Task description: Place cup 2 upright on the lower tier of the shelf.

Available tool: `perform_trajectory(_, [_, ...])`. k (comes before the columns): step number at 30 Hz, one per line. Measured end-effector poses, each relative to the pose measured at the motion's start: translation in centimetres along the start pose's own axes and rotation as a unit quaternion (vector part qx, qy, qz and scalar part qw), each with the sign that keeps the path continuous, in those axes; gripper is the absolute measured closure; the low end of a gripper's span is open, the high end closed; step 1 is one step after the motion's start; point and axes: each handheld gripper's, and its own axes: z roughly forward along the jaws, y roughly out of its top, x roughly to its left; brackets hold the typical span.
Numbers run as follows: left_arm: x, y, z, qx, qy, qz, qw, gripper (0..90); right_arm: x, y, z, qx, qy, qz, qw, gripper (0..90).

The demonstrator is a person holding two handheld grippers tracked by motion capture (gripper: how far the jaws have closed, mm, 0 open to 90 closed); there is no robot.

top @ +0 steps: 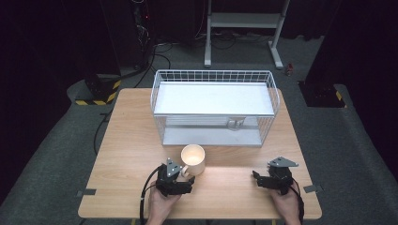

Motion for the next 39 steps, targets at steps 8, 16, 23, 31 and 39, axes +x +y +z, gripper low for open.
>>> perform_trajectory(8, [-0.1, 1.0, 0.4, -0.008, 0.013, 0.006, 0.9999, 15.8, 0.0, 0.0, 0.0, 0.0, -0.001, 0.001, 1.0, 18.6])
perform_trajectory(16, [-0.2, 2.0, 0.7, -0.004, 0.015, 0.018, 0.9997, 14.9, 0.0, 0.0, 0.0, -0.001, -0.002, 0.002, 1.0, 18.7])
perform_trajectory(23, [-0.5, 2.5, 1.1, -0.002, 0.013, 0.021, 0.9997, 14.5, 0.0, 0.0, 0.0, -0.001, -0.002, 0.002, 1.0, 18.7])
perform_trajectory(31, [-0.8, 3.2, 1.8, 0.007, 0.019, 0.032, 0.9993, 12.3, -0.1, 0.0, 0.0, -0.001, -0.003, 0.004, 1.0, 18.8])
perform_trajectory(39, [-0.8, 3.4, 2.3, 0.002, 0.018, 0.025, 0.9995, 9.6, -0.1, 0.0, 0.0, -0.001, -0.004, 0.004, 1.0, 18.9])
